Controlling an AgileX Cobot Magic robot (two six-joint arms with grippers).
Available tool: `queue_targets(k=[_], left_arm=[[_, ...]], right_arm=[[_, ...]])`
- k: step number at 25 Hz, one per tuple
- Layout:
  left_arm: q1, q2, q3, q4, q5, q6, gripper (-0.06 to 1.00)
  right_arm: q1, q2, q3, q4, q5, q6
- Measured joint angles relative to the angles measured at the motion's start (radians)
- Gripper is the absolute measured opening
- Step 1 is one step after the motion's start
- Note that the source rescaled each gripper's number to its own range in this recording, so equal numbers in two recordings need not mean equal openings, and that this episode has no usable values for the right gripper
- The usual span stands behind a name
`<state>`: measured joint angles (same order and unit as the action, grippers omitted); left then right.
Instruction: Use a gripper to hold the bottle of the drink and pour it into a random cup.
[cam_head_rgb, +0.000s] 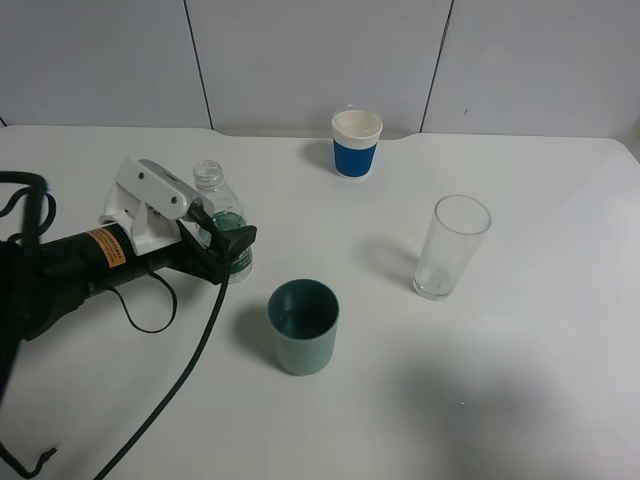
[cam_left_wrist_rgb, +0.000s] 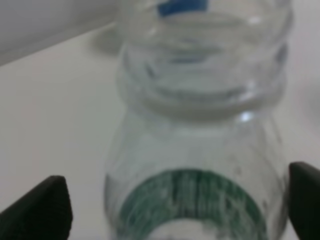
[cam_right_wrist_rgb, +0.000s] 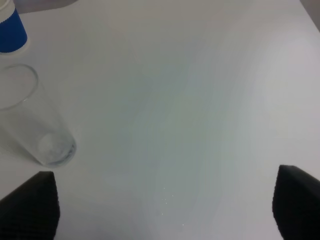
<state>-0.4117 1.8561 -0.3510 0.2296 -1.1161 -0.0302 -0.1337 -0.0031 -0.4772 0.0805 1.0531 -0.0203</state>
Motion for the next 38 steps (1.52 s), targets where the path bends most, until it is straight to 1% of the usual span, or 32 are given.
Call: queue_targets(k=[5, 9, 10, 12, 18, 21, 24, 26, 30, 33, 36, 38], left_arm=[[0.0, -0.078, 0.063, -0.005, 0.013, -0.006, 0.67], [0.0, -0.173, 0.117, -0.027, 0.03, -0.013, 0.67], [0.0, -0.201, 0.129, -0.032, 0.044, -0.014, 0.67], [0.0, -0.262, 0.145, -0.046, 0.104, -0.023, 0.67], [0.0, -0.461, 0.153, -0.086, 0.401, -0.045, 0.67], [0.0, -0.587, 0.131, -0.108, 0.562, -0.045, 0.67], [0.0, -0.705, 0.065, -0.113, 0.777, -0.045, 0.67], [0.0, -0.776, -0.002, -0.114, 0.965, -0.043, 0.67], [0.005, -0.873, -0.133, -0.091, 1.244, -0.043, 0.67], [0.051, -0.919, -0.214, -0.053, 1.424, -0.043, 0.67], [0.126, -0.965, -0.267, -0.025, 1.552, -0.043, 0.67], [0.19, -1.002, -0.285, -0.019, 1.6, -0.043, 0.67]], right_arm=[[0.0, 0.0, 0.0, 0.0, 0.0, 0.0], [0.0, 0.0, 0.0, 0.0, 0.0, 0.0], [0.0, 0.0, 0.0, 0.0, 0.0, 0.0], [0.0, 0.0, 0.0, 0.0, 0.0, 0.0], [0.0, 0.0, 0.0, 0.0, 0.0, 0.0], [0.0, 0.0, 0.0, 0.0, 0.0, 0.0], [0.0, 0.0, 0.0, 0.0, 0.0, 0.0], [0.0, 0.0, 0.0, 0.0, 0.0, 0.0], [0.0, 0.0, 0.0, 0.0, 0.0, 0.0], [0.0, 0.0, 0.0, 0.0, 0.0, 0.0], [0.0, 0.0, 0.0, 0.0, 0.0, 0.0], [0.0, 0.0, 0.0, 0.0, 0.0, 0.0]])
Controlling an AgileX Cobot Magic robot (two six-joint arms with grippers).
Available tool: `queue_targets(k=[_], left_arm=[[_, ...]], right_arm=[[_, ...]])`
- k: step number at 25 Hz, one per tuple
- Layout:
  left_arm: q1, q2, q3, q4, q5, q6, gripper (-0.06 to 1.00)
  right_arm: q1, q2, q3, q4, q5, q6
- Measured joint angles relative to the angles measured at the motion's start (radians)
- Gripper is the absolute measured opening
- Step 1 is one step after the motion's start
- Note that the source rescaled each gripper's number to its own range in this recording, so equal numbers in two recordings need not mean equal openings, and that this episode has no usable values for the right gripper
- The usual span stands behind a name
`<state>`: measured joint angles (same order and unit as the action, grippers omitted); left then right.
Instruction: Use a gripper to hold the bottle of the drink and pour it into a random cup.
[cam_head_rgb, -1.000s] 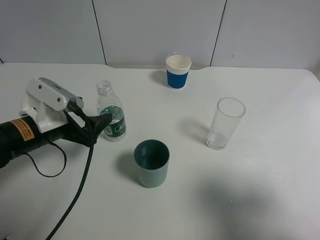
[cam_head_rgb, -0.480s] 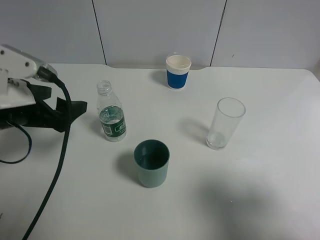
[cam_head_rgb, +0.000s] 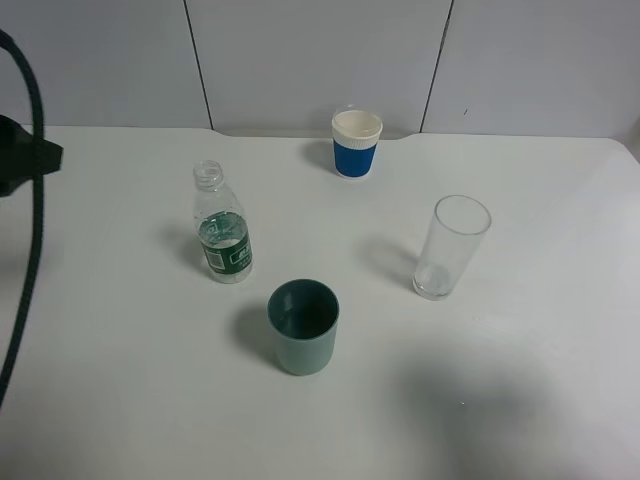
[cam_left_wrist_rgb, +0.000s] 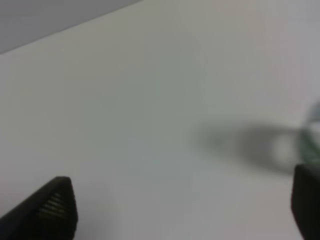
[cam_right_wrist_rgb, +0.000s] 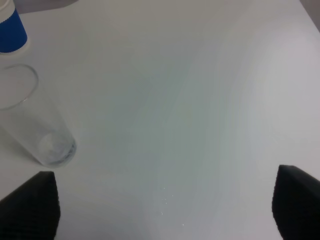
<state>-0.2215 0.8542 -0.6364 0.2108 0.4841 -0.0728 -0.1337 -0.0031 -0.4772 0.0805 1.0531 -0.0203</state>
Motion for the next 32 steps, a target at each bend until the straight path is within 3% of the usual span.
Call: queue_targets(k=[9, 16, 24, 32], left_arm=[[0.226, -0.246, -0.008, -0.033, 0.057, 0.0, 0.67], [0.351, -0.408, -0.011, -0.049, 0.232, 0.0, 0.67], [0.38, -0.564, -0.012, -0.097, 0.49, 0.0, 0.67], [0.38, -0.728, 0.011, -0.107, 0.638, 0.0, 0.67]], right_arm=[[0.0, 0.0, 0.0, 0.0, 0.0, 0.0], [0.0, 0.0, 0.0, 0.0, 0.0, 0.0], [0.0, 0.0, 0.0, 0.0, 0.0, 0.0], [0.0, 0.0, 0.0, 0.0, 0.0, 0.0]])
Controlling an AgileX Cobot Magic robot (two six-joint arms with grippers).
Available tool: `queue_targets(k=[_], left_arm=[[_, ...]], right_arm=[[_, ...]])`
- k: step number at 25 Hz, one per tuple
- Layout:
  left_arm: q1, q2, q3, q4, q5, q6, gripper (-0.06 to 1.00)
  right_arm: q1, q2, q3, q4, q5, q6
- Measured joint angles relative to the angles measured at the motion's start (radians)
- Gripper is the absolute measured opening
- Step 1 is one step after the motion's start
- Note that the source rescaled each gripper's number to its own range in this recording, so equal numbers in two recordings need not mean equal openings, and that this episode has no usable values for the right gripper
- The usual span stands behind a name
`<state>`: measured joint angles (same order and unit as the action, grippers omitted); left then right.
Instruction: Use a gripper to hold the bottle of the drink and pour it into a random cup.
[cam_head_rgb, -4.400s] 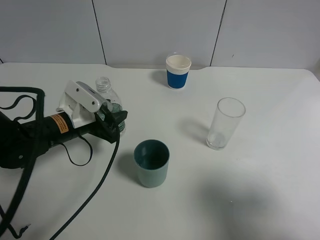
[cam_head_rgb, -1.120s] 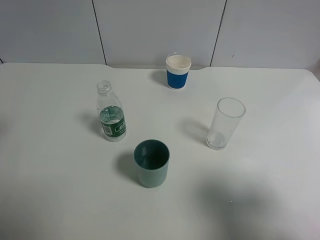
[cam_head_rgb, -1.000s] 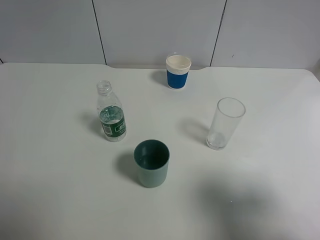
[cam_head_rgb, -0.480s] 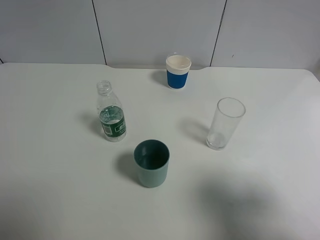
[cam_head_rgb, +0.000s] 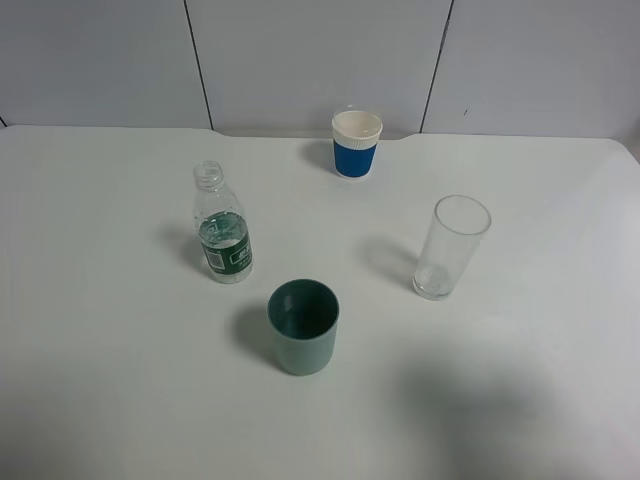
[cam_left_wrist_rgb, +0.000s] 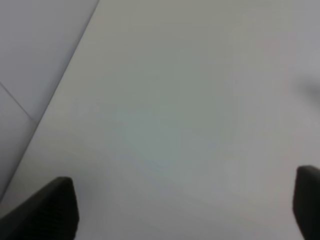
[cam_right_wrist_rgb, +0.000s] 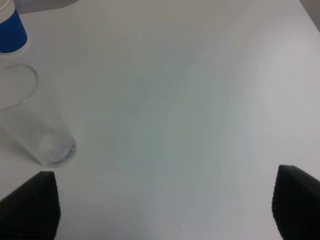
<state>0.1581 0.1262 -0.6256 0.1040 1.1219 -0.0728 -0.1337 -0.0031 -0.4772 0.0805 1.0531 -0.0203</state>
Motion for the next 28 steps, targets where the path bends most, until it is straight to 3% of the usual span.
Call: queue_targets(k=[8, 28], left_arm=[[0.0, -0.127, 0.076, -0.019, 0.025, 0.0, 0.67], [0.0, -0.13, 0.076, -0.079, 0.025, 0.0, 0.67]], right_arm=[[0.0, 0.0, 0.0, 0.0, 0.0, 0.0], [0.0, 0.0, 0.0, 0.0, 0.0, 0.0]])
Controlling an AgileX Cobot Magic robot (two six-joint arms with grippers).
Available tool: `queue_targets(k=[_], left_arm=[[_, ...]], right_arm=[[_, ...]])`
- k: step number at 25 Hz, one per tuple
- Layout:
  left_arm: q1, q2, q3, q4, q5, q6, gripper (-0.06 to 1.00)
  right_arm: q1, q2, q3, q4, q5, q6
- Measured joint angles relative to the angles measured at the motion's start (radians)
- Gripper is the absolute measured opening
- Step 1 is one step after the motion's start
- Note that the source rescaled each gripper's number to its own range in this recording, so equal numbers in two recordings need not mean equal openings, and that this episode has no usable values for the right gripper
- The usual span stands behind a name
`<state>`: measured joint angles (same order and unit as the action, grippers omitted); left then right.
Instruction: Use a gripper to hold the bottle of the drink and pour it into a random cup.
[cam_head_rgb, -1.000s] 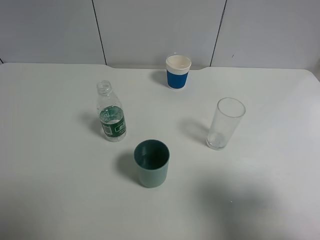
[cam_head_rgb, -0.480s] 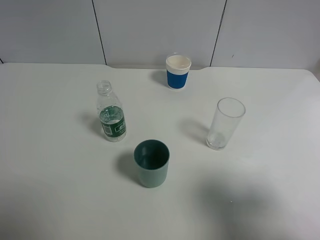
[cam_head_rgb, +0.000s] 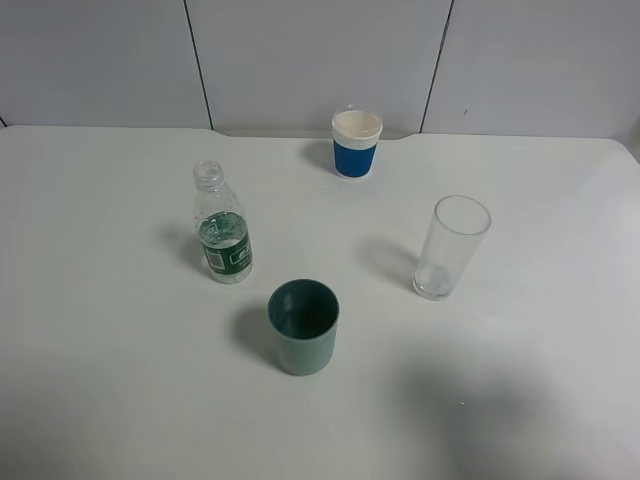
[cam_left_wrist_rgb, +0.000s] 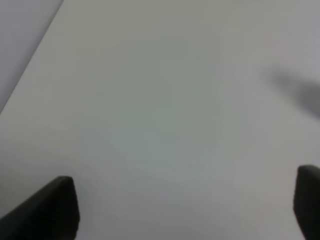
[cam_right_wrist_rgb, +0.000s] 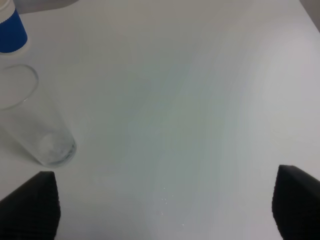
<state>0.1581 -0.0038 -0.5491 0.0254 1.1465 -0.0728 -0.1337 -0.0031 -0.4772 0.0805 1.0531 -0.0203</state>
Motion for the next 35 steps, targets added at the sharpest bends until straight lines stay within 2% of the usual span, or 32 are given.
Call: queue_targets(k=[15, 21, 26, 35], left_arm=[[0.0, 0.0, 0.0, 0.0, 0.0, -0.001, 0.67], [-0.042, 0.0, 0.0, 0.0, 0.0, -0.001, 0.67], [-0.046, 0.0, 0.0, -0.001, 0.0, -0.001, 0.67], [-0.046, -0.001, 0.018, -0.002, -0.095, -0.001, 0.67]], right_arm=[[0.0, 0.0, 0.0, 0.0, 0.0, 0.0], [0.0, 0.0, 0.0, 0.0, 0.0, 0.0], [0.0, 0.0, 0.0, 0.0, 0.0, 0.0], [0.0, 0.0, 0.0, 0.0, 0.0, 0.0]])
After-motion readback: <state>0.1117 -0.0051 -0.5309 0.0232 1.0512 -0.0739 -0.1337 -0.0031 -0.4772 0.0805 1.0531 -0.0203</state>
